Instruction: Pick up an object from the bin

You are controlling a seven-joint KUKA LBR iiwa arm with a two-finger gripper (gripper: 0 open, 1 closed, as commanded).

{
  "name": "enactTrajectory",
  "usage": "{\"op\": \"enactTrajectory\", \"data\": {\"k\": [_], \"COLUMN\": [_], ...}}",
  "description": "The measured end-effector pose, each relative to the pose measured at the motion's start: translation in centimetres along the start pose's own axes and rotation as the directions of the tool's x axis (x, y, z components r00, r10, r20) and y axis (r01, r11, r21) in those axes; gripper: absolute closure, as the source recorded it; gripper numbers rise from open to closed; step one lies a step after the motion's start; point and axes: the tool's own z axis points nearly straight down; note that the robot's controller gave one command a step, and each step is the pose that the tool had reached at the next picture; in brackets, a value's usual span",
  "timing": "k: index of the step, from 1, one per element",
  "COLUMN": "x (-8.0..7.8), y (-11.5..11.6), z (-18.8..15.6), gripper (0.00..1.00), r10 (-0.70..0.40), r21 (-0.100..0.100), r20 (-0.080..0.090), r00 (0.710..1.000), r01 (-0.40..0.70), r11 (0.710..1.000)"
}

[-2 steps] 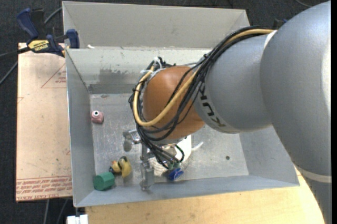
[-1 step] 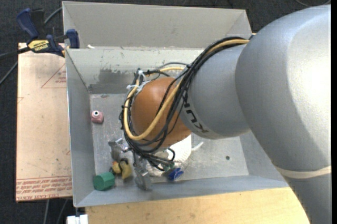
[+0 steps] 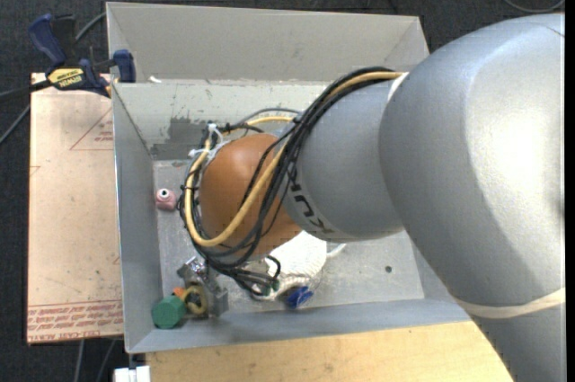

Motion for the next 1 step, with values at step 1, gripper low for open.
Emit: {"op": "enactTrajectory", "data": {"k": [1], "x": [0.00], "y": [-0.01], "z": [0.00], "gripper": [1.00], "r10": [0.000], "r21": [0.000], "r20": [0.000], "r00": [1.000], "r01": [0.000], "r11": [1.000]}}
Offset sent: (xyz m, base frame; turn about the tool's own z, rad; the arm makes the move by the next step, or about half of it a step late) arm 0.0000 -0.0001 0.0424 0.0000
